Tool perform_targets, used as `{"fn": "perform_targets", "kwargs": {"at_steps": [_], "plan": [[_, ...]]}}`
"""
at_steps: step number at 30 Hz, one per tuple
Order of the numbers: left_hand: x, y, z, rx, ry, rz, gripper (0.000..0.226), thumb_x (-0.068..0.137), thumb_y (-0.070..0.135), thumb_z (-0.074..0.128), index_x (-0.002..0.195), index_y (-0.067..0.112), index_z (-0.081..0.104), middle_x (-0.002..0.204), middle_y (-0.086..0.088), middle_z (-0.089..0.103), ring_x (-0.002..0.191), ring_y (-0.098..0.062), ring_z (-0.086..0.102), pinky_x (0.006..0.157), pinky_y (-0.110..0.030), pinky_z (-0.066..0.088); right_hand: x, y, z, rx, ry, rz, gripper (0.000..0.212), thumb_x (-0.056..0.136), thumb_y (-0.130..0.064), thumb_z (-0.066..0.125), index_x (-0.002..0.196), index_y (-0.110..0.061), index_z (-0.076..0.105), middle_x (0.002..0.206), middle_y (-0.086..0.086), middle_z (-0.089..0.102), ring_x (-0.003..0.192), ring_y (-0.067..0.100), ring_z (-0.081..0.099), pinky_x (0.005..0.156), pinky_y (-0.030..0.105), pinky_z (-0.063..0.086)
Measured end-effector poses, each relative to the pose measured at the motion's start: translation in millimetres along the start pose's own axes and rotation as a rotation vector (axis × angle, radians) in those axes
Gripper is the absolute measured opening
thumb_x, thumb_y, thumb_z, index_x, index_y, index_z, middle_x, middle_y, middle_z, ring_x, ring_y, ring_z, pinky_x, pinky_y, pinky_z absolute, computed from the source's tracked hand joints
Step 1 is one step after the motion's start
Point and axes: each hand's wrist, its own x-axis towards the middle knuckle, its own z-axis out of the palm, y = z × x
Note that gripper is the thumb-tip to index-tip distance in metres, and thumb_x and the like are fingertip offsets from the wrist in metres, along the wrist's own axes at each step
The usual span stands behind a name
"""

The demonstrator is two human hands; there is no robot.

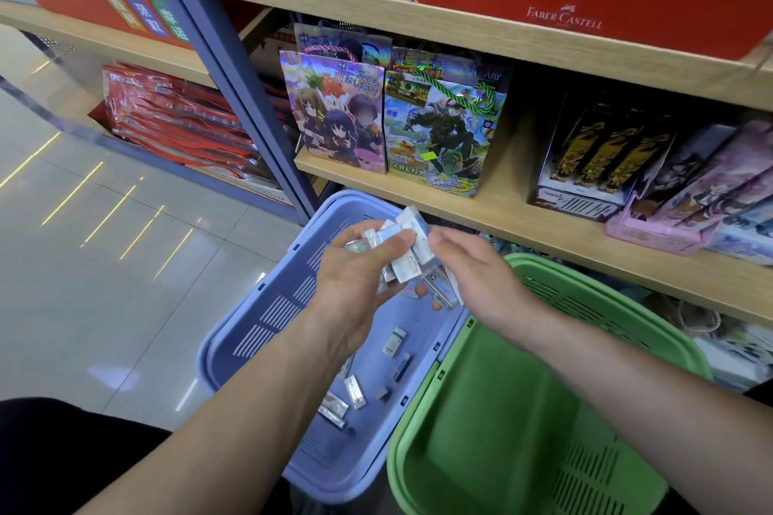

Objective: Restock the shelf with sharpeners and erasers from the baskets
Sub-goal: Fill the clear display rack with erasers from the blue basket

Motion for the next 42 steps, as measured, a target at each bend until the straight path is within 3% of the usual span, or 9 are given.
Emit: {"fn": "perform_targets", "kwargs": {"at_steps": [8, 13, 21, 25, 30, 32, 35, 38, 42], "plan": [[-1.5, 2.9, 1.4, -0.042, -0.057, 0.067, 0.062, 0.075, 0.009, 0.085, 0.131, -0.002, 0.06, 0.102, -0.015, 0.072, 0.081, -0.026, 0.071, 0.066, -0.03, 0.058, 2.1, 0.1, -4.1, 0.086, -0.001, -0.036, 0.012, 0.104, -0.017, 0.054, 0.114, -0.015, 0.059, 0.089, 0.003, 0.069, 0.072, 0.028, 0.07, 0.053, 0.034, 0.053], [-1.9, 3.8, 0.0, -0.027, -0.035, 0.062, 0.035, 0.084, 0.003, 0.076, 0.116, 0.009, 0.061, 0.09, -0.007, 0.074, 0.075, -0.02, 0.072, 0.064, -0.03, 0.059, 1.4, -0.8, -4.0, 0.097, 0.047, -0.028, 0.008, 0.097, -0.012, 0.065, 0.104, -0.01, 0.061, 0.081, -0.003, 0.068, 0.066, 0.026, 0.068, 0.049, 0.031, 0.05], [-4.2, -2.1, 3.0, 0.036, 0.018, 0.11, 0.055, 0.075, 0.006, 0.085, 0.12, 0.015, 0.055, 0.077, 0.0, 0.075, 0.073, -0.02, 0.072, 0.067, -0.033, 0.06, -2.8, -1.1, 3.0, -0.108, 0.076, -0.068, 0.016, 0.087, -0.013, 0.079, 0.098, -0.018, 0.068, 0.098, -0.002, 0.072, 0.068, 0.027, 0.071, 0.05, 0.024, 0.048], [-0.1, 2.1, -2.8, 0.056, 0.081, 0.064, 0.045, 0.083, 0.006, 0.08, 0.121, 0.013, 0.056, 0.09, -0.009, 0.075, 0.079, -0.023, 0.074, 0.063, -0.031, 0.058, 0.4, 1.5, 2.2, -0.077, 0.019, -0.049, 0.034, 0.082, -0.002, 0.079, 0.107, -0.023, 0.07, 0.102, -0.003, 0.073, 0.067, 0.015, 0.065, 0.059, 0.027, 0.053], [3.9, 1.1, -8.6, 0.081, 0.118, 0.065, 0.034, 0.086, 0.004, 0.077, 0.111, 0.017, 0.057, 0.093, -0.008, 0.07, 0.072, -0.02, 0.073, 0.063, -0.034, 0.06, 7.1, 11.5, 1.1, 0.12, -0.012, 0.062, 0.059, 0.065, -0.002, 0.06, 0.12, -0.023, 0.06, 0.114, 0.01, 0.071, 0.092, 0.025, 0.074, 0.082, 0.042, 0.059], [4.7, 0.4, -12.4, 0.11, 0.133, 0.078, 0.033, 0.087, 0.002, 0.074, 0.109, 0.018, 0.056, 0.088, -0.004, 0.069, 0.068, -0.019, 0.072, 0.06, -0.032, 0.06, 9.9, 15.5, -1.3, 0.12, 0.004, 0.076, 0.06, 0.072, 0.007, 0.059, 0.125, -0.022, 0.059, 0.117, 0.009, 0.072, 0.099, 0.025, 0.074, 0.093, 0.046, 0.056], [5.7, 0.9, -20.9, 0.143, 0.183, 0.073, 0.033, 0.086, 0.003, 0.075, 0.107, 0.02, 0.055, 0.089, -0.004, 0.066, 0.072, -0.02, 0.068, 0.058, -0.03, 0.059, 12.8, 17.8, -2.8, -0.006, 0.046, 0.049, 0.054, 0.093, 0.007, 0.061, 0.134, -0.027, 0.057, 0.121, 0.002, 0.072, 0.102, 0.012, 0.07, 0.087, 0.028, 0.056], [3.4, 0.6, -27.7, 0.144, 0.216, 0.066, 0.033, 0.085, 0.005, 0.078, 0.105, 0.02, 0.056, 0.095, -0.007, 0.065, 0.075, -0.022, 0.066, 0.055, -0.03, 0.057, 16.6, 17.3, -1.1, -0.031, 0.015, 0.061, 0.052, 0.102, -0.001, 0.053, 0.148, -0.024, 0.046, 0.139, -0.009, 0.059, 0.121, -0.002, 0.056, 0.097, 0.02, 0.049], [-3.1, 0.5, -30.0, 0.167, 0.192, 0.071, 0.037, 0.083, 0.004, 0.078, 0.111, 0.017, 0.057, 0.096, -0.008, 0.066, 0.076, -0.022, 0.067, 0.055, -0.029, 0.057, 16.3, 8.1, 1.6, -0.118, -0.001, 0.021, 0.039, 0.107, -0.01, 0.047, 0.143, -0.025, 0.049, 0.14, -0.01, 0.059, 0.108, 0.006, 0.067, 0.083, 0.024, 0.055]]}}
